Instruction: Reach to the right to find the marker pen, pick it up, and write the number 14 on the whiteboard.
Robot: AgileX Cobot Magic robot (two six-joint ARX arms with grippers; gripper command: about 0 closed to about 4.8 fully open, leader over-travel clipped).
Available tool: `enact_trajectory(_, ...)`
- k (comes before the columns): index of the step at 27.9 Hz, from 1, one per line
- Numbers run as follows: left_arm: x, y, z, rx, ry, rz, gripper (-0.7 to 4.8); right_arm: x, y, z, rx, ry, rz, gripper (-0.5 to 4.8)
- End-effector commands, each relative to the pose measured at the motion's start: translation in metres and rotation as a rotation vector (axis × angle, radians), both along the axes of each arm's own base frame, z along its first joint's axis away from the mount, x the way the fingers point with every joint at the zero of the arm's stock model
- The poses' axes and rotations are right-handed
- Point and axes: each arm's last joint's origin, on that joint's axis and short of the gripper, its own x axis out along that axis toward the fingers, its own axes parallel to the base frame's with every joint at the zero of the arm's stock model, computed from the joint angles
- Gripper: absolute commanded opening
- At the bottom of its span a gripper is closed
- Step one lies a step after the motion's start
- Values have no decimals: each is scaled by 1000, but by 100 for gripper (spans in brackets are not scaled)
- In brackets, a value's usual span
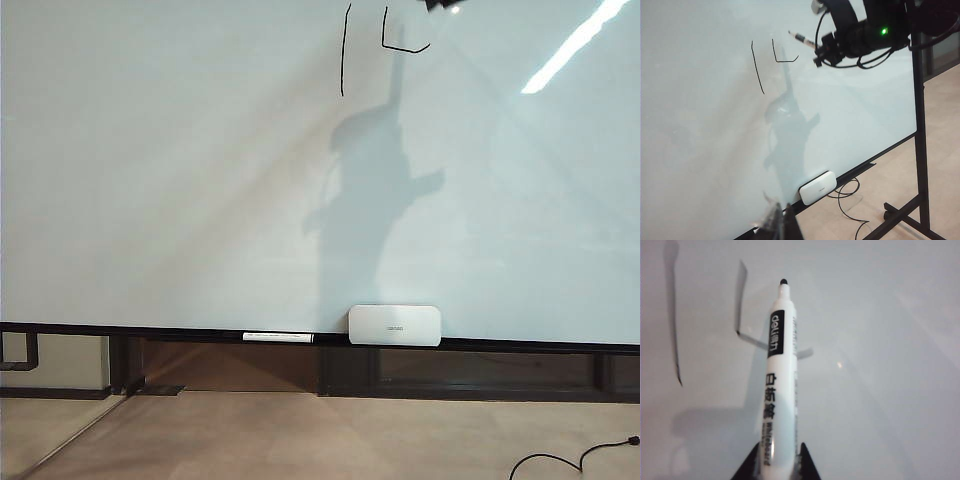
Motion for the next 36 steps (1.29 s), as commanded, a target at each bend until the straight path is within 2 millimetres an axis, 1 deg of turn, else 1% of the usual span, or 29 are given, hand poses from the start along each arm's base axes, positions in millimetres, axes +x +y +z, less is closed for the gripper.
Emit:
enact_trajectory(1,-1,0,3,-6,-20,-6,-6,-2,-2,11,39,-74,16,-1)
enact_trajectory(8,-1,0,4,-11,-25,-6,-5,0,0,12,53,-110,37,-1)
enact_trajectory(12,-1,1,5,-16,-36,-6,-6,5,1,6,40,-87,28,-1)
enact_trajectory(15,-1,1,5,-18,-39,-6,-6,9,-2,3,37,-81,6,-1)
enact_trajectory(20,-1,1,5,-19,-37,-6,-5,10,-3,1,34,-77,-36,-1)
enact_trajectory(26,-2,1,5,-20,-38,-8,-6,12,-2,0,34,-84,-32,-1)
enact_trajectory(28,-2,0,6,-18,-44,-37,-6,13,-2,-1,32,-80,-32,-1)
enact_trajectory(36,-3,0,6,-18,-54,-58,-6,18,-10,-3,29,-75,-54,-1)
